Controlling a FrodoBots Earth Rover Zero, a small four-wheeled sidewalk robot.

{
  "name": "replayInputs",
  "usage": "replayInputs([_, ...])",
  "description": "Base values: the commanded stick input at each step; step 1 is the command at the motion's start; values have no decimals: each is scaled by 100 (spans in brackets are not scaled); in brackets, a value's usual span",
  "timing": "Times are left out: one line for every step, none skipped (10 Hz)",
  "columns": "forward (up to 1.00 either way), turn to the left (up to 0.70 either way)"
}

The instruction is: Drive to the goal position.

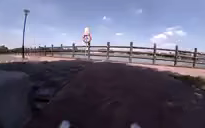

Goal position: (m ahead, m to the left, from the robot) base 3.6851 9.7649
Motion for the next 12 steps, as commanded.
replayInputs([70,0])
replayInputs([70,0])
replayInputs([70,15])
replayInputs([70,35])
replayInputs([70,35])
replayInputs([70,35])
replayInputs([70,35])
replayInputs([70,35])
replayInputs([70,35])
replayInputs([70,35])
replayInputs([70,35])
replayInputs([70,35])
